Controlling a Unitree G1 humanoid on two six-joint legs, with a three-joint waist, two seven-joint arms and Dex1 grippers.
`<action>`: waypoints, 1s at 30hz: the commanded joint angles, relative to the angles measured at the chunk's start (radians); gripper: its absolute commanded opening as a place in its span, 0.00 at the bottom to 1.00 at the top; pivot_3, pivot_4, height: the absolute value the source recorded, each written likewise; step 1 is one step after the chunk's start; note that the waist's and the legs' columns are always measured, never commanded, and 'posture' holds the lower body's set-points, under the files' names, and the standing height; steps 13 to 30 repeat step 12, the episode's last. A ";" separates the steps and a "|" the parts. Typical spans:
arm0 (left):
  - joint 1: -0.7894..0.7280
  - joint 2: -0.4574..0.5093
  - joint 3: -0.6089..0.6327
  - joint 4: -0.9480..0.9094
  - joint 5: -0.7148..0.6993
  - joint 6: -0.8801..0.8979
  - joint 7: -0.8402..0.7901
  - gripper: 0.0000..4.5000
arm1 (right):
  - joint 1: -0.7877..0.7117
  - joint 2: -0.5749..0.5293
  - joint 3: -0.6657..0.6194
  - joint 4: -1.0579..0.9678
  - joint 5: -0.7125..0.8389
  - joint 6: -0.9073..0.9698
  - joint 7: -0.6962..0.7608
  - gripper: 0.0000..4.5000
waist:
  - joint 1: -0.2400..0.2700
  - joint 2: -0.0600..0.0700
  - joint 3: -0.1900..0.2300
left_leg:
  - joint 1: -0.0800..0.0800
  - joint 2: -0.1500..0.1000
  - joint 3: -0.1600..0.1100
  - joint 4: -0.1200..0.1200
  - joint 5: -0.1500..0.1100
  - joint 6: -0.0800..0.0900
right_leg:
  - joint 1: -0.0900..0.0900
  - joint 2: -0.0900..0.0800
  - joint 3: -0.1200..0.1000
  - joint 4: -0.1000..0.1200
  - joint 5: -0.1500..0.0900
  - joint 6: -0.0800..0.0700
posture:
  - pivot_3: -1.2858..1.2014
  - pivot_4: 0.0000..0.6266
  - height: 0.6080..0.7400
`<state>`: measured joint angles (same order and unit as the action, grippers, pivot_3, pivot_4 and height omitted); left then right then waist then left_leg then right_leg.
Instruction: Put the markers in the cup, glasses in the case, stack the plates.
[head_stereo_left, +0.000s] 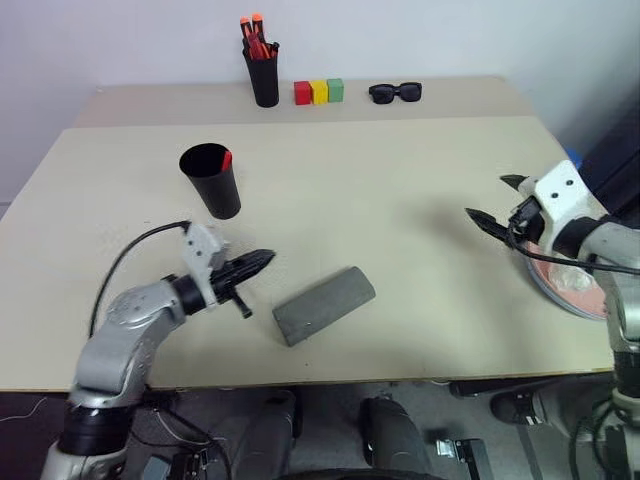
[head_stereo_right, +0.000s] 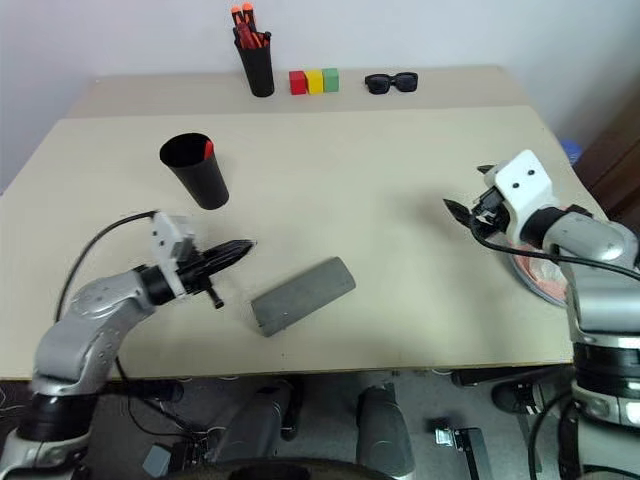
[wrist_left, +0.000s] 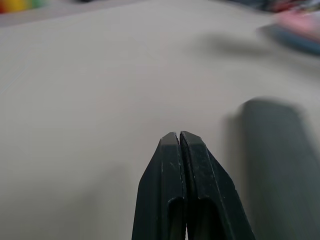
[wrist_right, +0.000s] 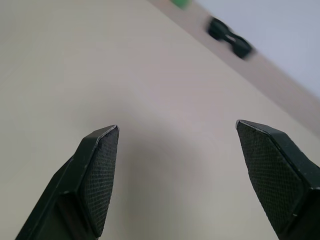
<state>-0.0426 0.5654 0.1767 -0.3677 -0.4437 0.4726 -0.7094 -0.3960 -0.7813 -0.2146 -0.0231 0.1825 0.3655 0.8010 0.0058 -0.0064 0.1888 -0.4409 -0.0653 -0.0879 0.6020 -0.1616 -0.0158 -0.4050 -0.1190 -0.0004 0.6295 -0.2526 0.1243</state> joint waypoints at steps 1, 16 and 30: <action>0.043 0.020 0.083 -0.069 0.006 -0.033 0.034 0.00 | -0.054 0.006 0.020 0.075 0.020 -0.077 0.045 0.84 | 0.006 0.000 0.000 | 0.000 0.000 0.000 0.000 0.000 0.000 | 0.000 0.000 0.000 -0.001 0.000 0.000 | 0.52 0.24 1.00; 0.093 -0.001 0.079 -0.115 0.045 -0.053 0.124 0.00 | -0.103 0.068 0.092 0.178 0.027 -0.136 0.073 0.84 | 0.005 0.000 0.000 | 0.000 0.000 0.001 -0.001 0.000 0.000 | -0.001 0.000 0.001 -0.001 0.000 0.000 | 0.52 0.24 1.00; 0.093 -0.001 0.079 -0.115 0.045 -0.053 0.124 0.00 | -0.103 0.068 0.092 0.178 0.027 -0.136 0.073 0.84 | 0.005 0.000 0.000 | 0.000 0.000 0.001 -0.001 0.000 0.000 | -0.001 0.000 0.001 -0.001 0.000 0.000 | 0.52 0.24 1.00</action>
